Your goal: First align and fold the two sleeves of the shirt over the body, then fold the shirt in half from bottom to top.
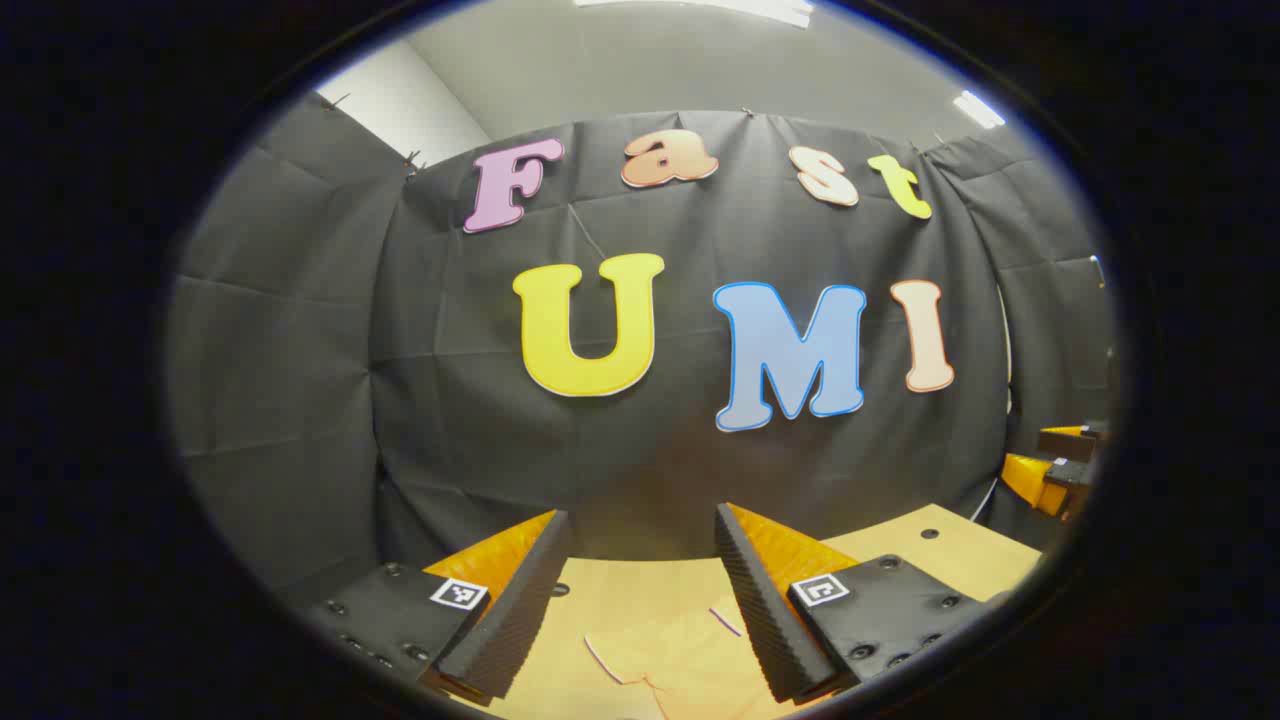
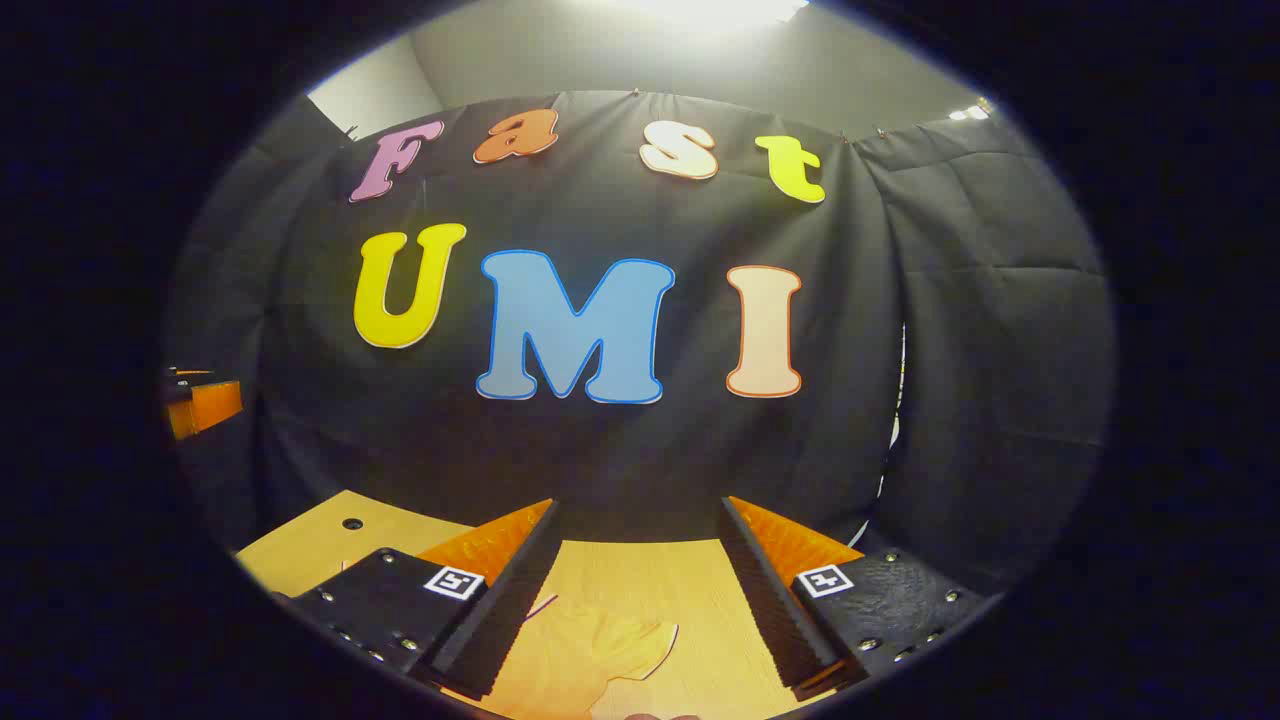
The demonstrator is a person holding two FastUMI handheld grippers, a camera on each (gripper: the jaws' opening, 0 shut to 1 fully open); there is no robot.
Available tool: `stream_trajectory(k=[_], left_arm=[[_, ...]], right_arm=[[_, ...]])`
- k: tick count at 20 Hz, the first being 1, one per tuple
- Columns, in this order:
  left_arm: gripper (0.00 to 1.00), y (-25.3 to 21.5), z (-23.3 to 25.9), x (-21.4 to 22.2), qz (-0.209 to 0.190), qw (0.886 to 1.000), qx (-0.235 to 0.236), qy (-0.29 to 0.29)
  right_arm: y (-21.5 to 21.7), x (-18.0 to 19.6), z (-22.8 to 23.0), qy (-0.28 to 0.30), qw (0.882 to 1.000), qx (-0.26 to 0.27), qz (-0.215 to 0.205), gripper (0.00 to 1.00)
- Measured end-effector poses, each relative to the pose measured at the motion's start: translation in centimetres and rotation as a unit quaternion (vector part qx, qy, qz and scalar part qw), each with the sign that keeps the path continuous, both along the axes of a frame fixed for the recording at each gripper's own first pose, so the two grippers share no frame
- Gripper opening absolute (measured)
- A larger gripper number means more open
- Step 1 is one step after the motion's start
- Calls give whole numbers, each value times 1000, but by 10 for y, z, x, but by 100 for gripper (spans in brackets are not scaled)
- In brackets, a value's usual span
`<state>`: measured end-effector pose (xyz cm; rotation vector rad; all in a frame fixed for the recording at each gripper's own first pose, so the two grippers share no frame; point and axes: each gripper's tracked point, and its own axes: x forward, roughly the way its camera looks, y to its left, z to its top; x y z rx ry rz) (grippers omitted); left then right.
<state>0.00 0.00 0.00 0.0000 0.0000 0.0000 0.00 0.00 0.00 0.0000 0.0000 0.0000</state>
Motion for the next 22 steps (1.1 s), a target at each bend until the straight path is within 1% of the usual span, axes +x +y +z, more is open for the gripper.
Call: stream_trajectory(k=[2,6,8,12,13,14,16,18,21,22], left_arm=[[94,-2,1,2,0,1000,3,0],[94,-3,2,6,3,1000,11,0],[94,-2,0,7,7,1000,16,3],[94,3,-1,10,16,1000,22,7],[94,4,-2,11,18,999,25,8],[94,5,-1,12,21,999,27,9],[94,6,-3,13,25,999,29,11],[95,8,-6,13,31,999,28,18],[98,11,-11,13,42,998,26,26],[99,13,-13,15,46,998,24,29]], right_arm=[[0,7,-9,8,1000,-4,1,98],[1,27,-42,39,999,-24,7,98],[2,43,-71,69,997,-25,15,97],[3,69,-136,138,989,-37,22,97],[4,75,-154,157,987,-33,26,97],[3,84,-181,184,982,-31,26,97],[-2,92,-212,217,975,-32,23,97],[-5,97,-253,261,965,-30,22,97],[-8,102,-286,298,954,-16,20,97],[-10,105,-301,316,949,-13,18,97]])
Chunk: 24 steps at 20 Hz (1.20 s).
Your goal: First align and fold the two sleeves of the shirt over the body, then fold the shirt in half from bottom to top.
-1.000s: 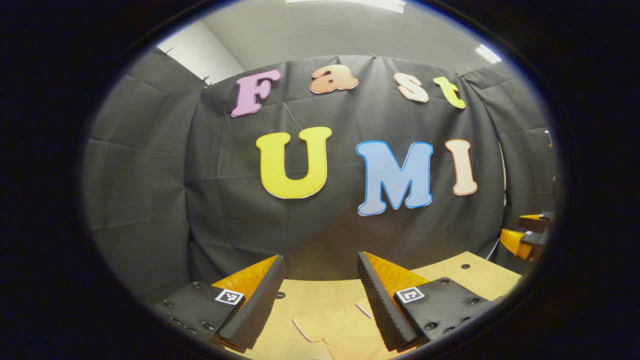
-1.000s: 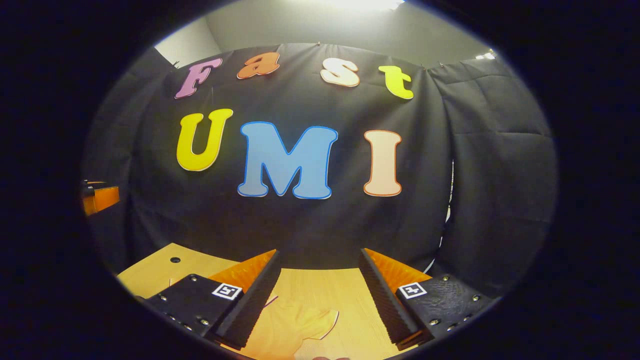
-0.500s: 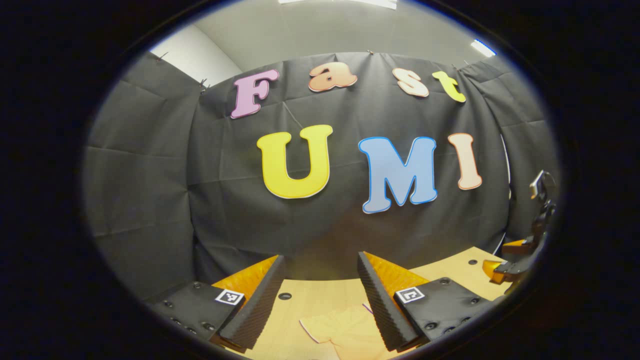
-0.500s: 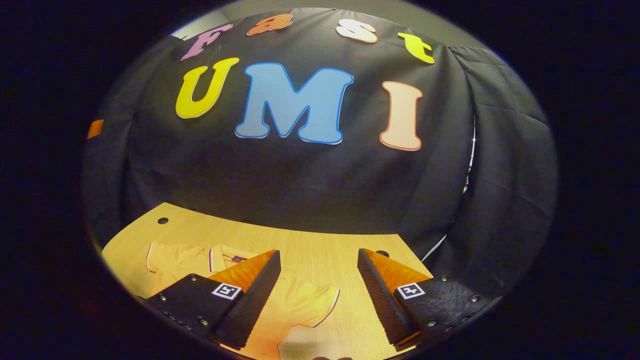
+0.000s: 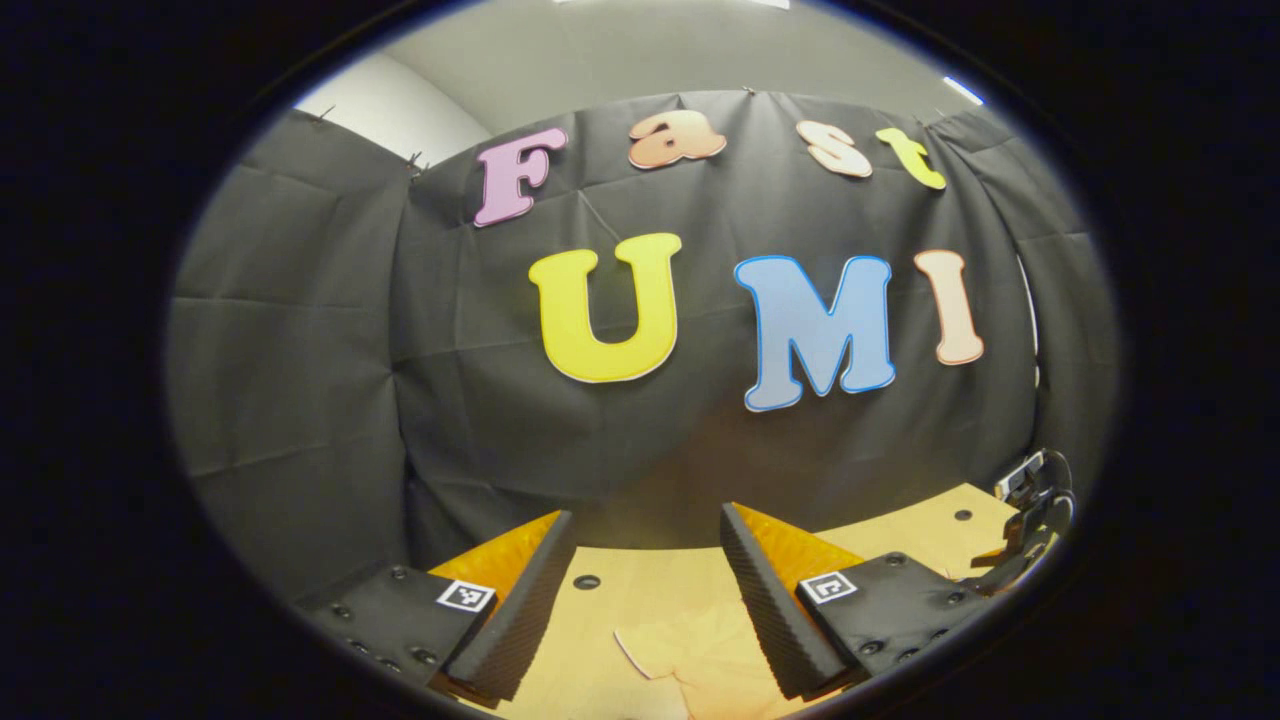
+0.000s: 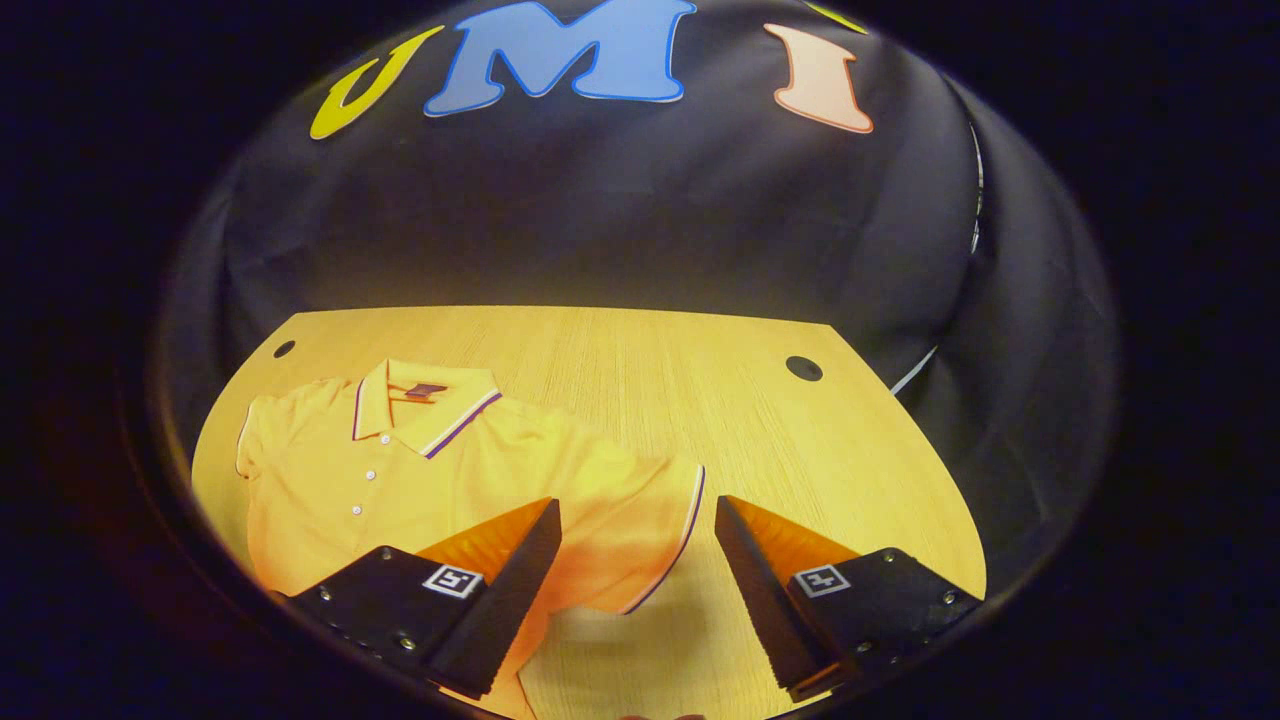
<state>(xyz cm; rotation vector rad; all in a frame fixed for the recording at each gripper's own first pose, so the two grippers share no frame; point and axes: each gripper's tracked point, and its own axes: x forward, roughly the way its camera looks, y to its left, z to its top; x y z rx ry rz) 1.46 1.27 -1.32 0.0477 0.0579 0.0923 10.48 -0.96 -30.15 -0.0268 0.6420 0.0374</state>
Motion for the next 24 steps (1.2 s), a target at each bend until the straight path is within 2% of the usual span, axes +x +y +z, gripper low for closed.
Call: stream_trajectory(k=[6,11,13,15,17,18,19,20,23,24], left_arm=[[100,-1,-8,4,12,1000,-2,12],[100,-3,-10,8,14,1000,2,17],[100,-3,-11,9,14,1000,1,18],[100,-5,-10,9,14,1000,0,19],[100,-5,-12,11,13,1000,1,20],[100,-6,-11,10,12,1000,1,20],[100,-7,-12,11,11,1000,0,20],[100,-6,-12,11,12,1000,0,21],[100,-5,-13,12,12,1000,-2,22],[100,-5,-14,11,12,1000,-3,23]], right_arm=[[-5,3,-47,62,998,10,-12,97],[-4,5,-60,81,996,18,-12,98],[3,5,-62,86,995,39,-6,93],[5,7,-62,88,995,51,-7,77],[7,6,-62,92,994,55,-7,54],[7,7,-59,94,994,57,-1,51],[5,8,-60,96,994,59,-7,43],[7,8,-61,102,993,62,-7,14],[8,8,-59,107,992,69,-7,16],[8,10,-60,108,992,70,-19,16]])
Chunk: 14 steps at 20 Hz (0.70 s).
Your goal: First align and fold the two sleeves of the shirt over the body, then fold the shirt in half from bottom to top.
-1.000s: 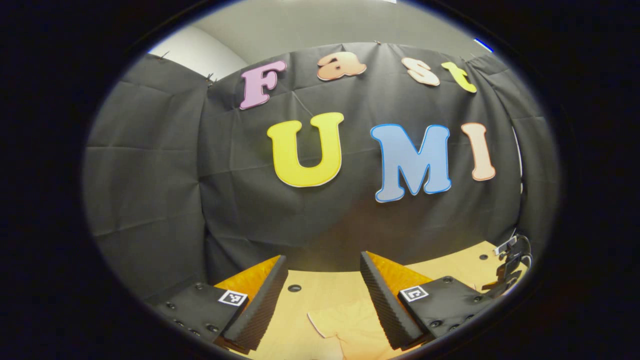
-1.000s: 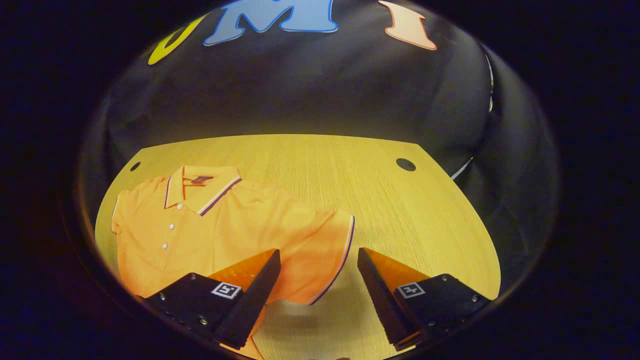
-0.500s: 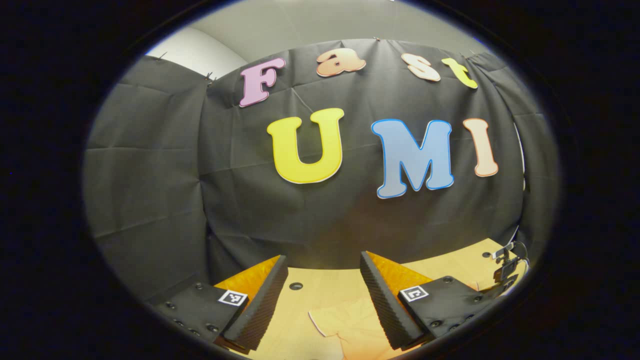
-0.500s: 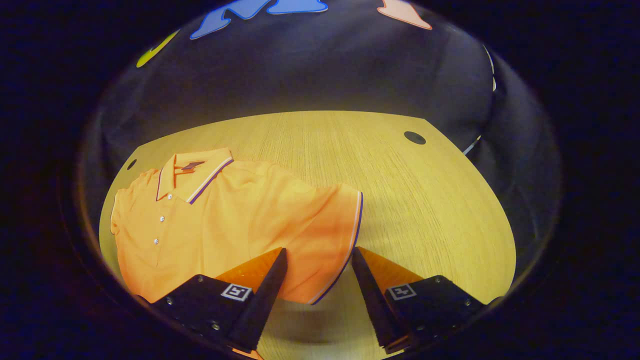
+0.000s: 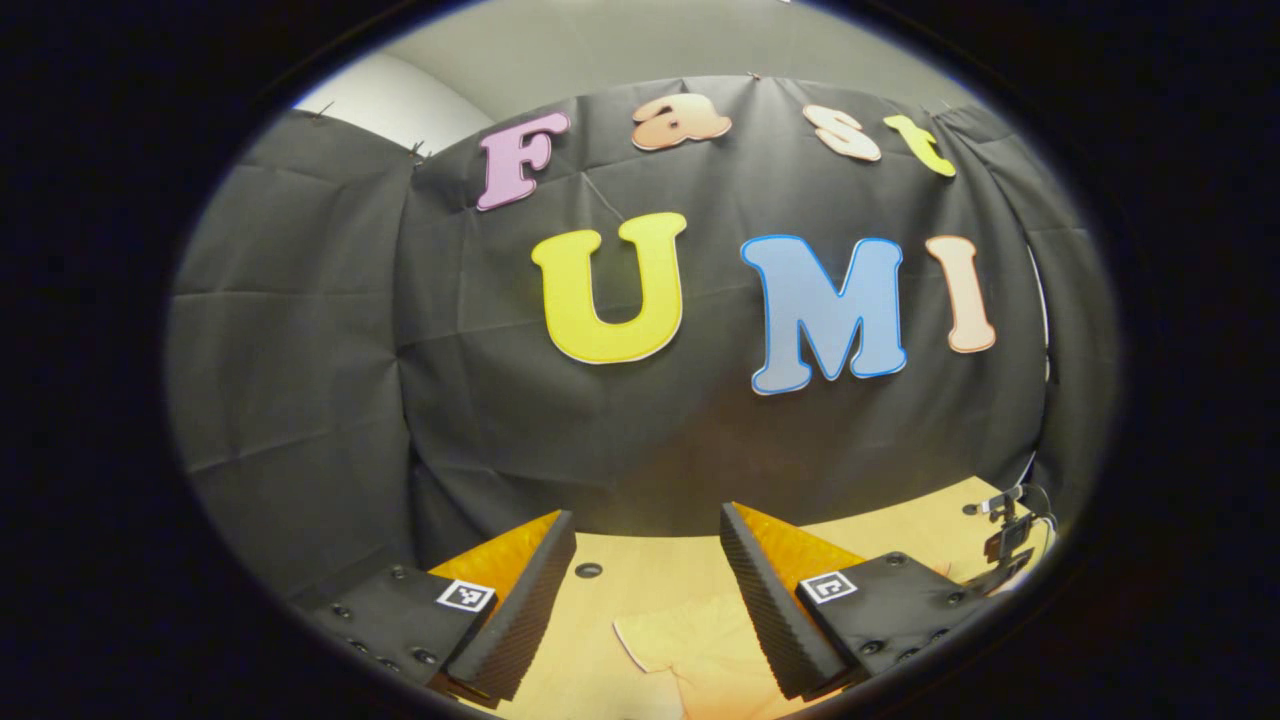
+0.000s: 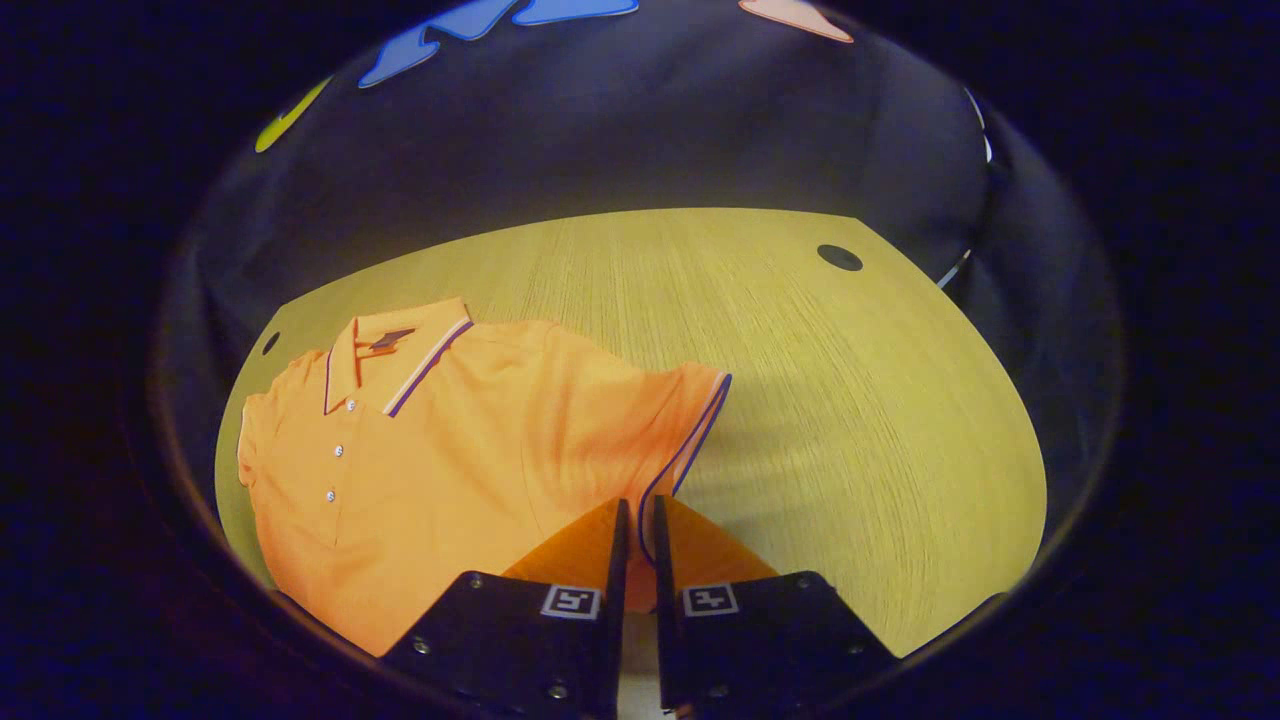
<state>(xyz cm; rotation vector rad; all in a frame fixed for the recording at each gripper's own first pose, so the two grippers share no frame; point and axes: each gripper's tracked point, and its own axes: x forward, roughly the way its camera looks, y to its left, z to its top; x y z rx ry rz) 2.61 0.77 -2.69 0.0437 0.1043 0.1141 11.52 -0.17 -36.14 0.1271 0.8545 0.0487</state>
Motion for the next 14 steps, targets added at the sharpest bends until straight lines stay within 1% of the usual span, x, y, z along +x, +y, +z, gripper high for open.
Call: stream_trajectory(k=[1,3,5,7,9,14], left_arm=[[100,1,-1,0,0,1000,0,1],[100,1,-1,1,1,1000,-1,1],[100,3,0,-1,1,1000,-2,0],[100,7,1,-3,4,1000,-2,-2],[100,11,1,-5,7,1000,-2,-3],[95,30,-1,-13,23,1000,-4,0]], right_arm=[[2,2,3,4,1000,5,0,0],[3,3,6,4,1000,2,-2,0],[15,11,21,-16,1000,-1,6,0],[40,19,46,-39,998,2,40,0],[69,25,60,-53,996,14,67,0],[146,19,78,-67,988,40,137,0]])
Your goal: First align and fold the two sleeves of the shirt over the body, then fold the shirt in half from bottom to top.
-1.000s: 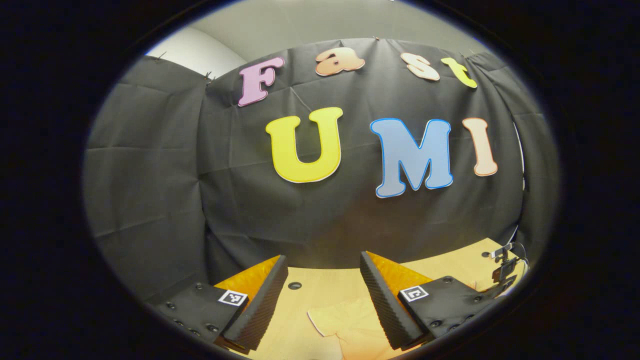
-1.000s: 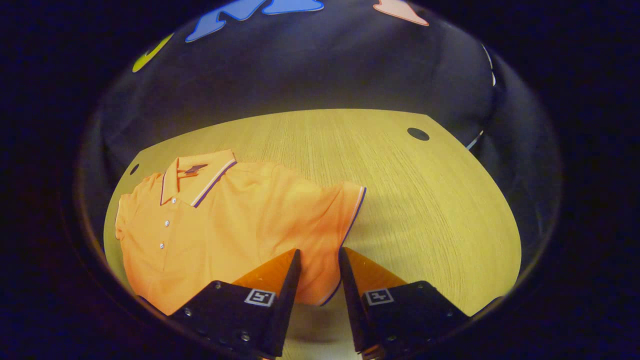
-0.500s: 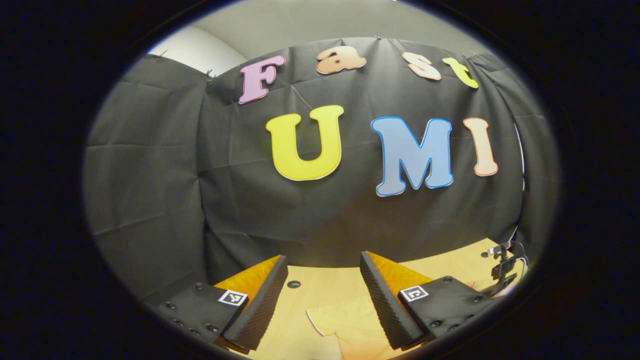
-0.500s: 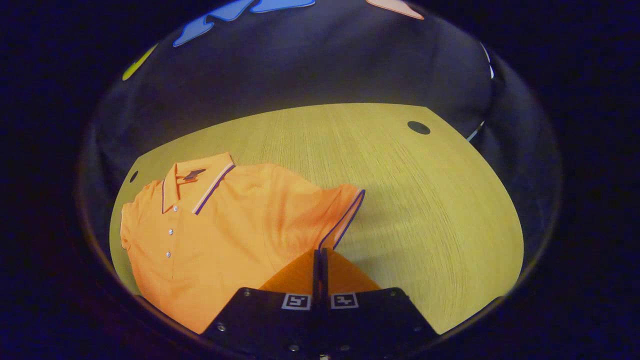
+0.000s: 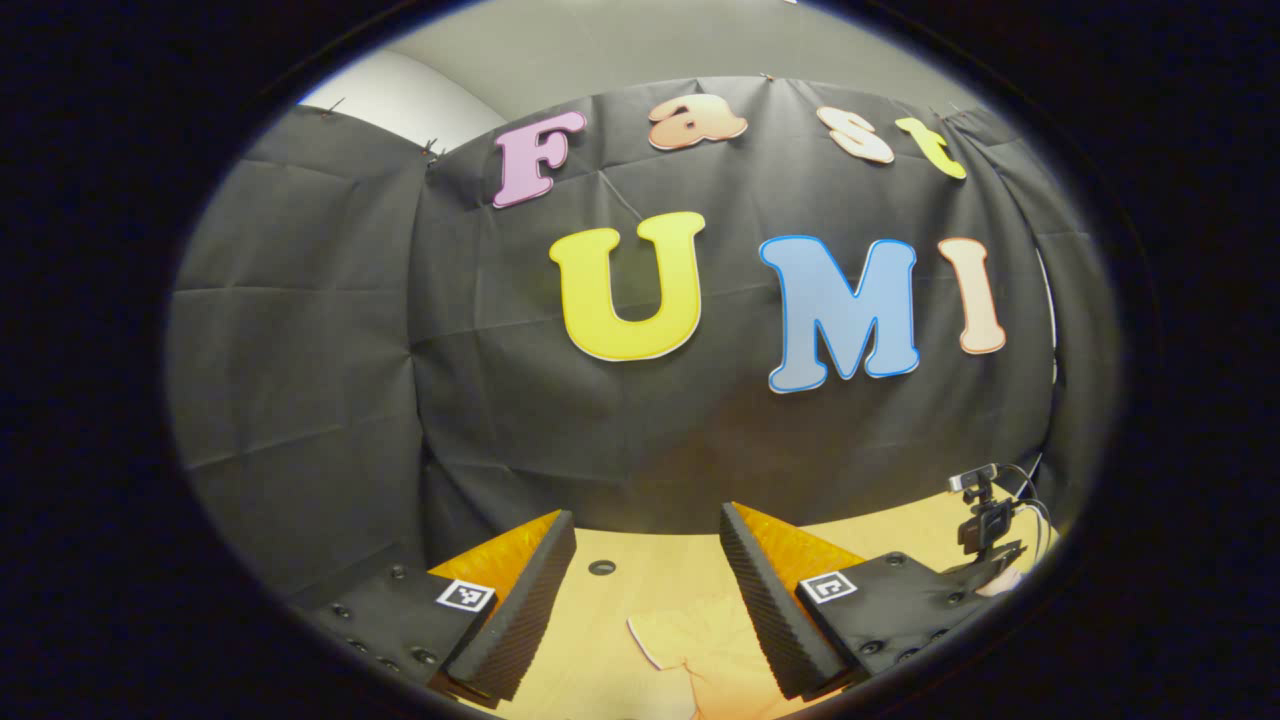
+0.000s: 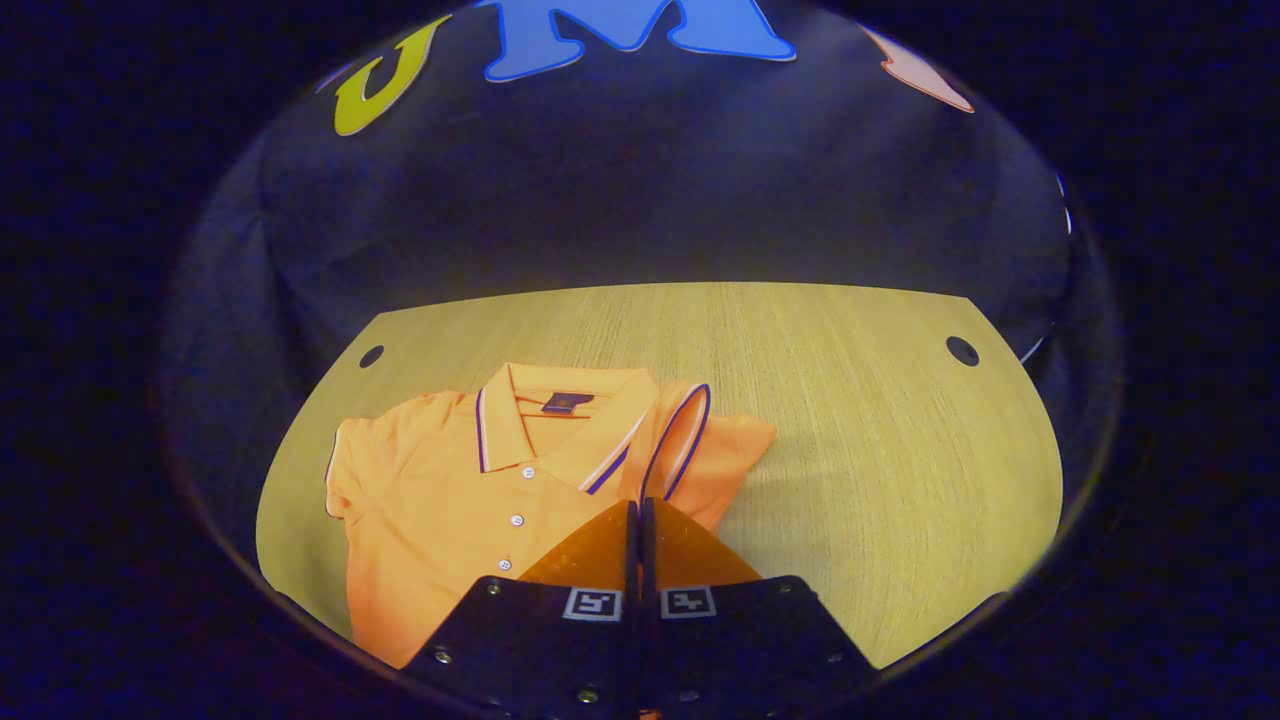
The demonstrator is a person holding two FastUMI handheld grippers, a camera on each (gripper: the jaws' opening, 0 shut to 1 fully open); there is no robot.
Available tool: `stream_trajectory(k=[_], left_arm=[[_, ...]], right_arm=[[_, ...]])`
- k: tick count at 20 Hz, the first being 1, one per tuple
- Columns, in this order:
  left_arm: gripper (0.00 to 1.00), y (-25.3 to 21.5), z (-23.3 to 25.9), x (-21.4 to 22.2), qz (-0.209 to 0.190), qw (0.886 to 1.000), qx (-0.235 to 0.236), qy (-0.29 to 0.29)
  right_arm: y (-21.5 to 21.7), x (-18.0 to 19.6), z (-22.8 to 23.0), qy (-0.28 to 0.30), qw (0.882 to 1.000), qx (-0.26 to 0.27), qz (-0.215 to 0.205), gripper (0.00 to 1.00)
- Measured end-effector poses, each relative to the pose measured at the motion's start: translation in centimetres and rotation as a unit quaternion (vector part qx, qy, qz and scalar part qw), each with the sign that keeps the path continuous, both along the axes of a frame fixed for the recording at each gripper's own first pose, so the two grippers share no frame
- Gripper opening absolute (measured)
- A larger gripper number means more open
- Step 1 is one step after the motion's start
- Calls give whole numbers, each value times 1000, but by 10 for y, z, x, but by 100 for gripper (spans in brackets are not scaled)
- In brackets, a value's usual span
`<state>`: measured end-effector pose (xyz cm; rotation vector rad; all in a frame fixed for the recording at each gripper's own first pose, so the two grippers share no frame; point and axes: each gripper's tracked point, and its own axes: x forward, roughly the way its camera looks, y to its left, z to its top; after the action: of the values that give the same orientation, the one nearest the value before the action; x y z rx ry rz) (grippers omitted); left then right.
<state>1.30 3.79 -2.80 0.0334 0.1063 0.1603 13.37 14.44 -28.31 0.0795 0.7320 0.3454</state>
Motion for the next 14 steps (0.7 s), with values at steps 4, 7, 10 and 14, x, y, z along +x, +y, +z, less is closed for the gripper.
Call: stream_trajectory(k=[4,7,10,14], left_arm=[[90,15,-5,-5,13,1000,-2,5],[100,19,-10,-6,14,1000,-4,8],[100,18,-17,-3,10,1000,-8,12],[95,16,-30,5,3,1000,-19,19]], right_arm=[[47,-17,-7,-4,997,-20,69,1],[55,-25,-5,-5,997,-26,75,48],[46,-23,7,-18,997,-27,66,63],[31,-20,34,-43,998,-14,44,63]])
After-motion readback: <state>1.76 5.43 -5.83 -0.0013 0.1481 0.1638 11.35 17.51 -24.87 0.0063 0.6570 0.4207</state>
